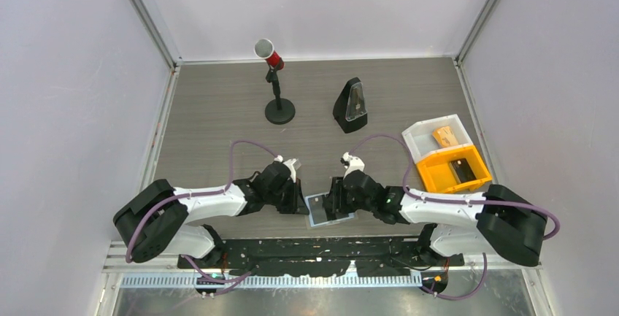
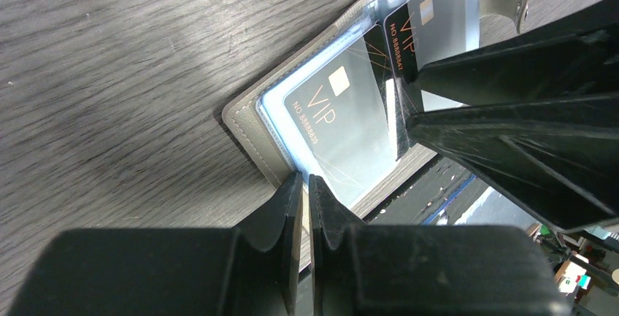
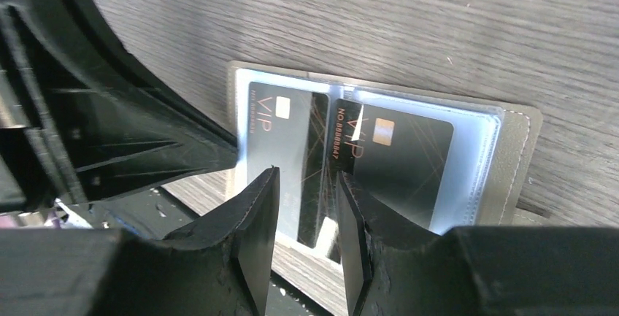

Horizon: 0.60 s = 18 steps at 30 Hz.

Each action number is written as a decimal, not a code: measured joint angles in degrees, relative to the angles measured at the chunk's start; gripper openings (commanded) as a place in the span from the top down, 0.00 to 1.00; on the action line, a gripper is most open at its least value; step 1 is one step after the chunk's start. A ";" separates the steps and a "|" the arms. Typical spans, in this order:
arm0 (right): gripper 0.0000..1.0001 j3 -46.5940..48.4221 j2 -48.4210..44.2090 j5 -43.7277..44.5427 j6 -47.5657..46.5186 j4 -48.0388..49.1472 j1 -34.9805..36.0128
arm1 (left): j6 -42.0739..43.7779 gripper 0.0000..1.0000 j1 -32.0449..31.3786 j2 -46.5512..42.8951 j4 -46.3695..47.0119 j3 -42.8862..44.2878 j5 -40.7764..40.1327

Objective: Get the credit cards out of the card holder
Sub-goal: Remove the credit card from the card holder.

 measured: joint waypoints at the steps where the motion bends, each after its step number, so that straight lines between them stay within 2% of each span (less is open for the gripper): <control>1: 0.58 0.00 0.90 0.00 0.02 0.17 0.02 | 0.00 0.90 0.00 0.00 0.00 0.00 0.02; 8: 0.58 0.15 5.62 -0.22 0.33 3.82 0.07 | -0.02 0.90 0.00 0.15 0.17 0.00 0.09; 15: 0.59 0.15 6.27 -0.26 0.63 4.63 0.07 | -0.04 0.90 0.02 0.57 0.68 0.00 0.46; 18: 0.65 0.13 6.45 -0.26 0.63 4.90 0.07 | -0.04 0.90 0.02 0.66 0.79 0.00 0.52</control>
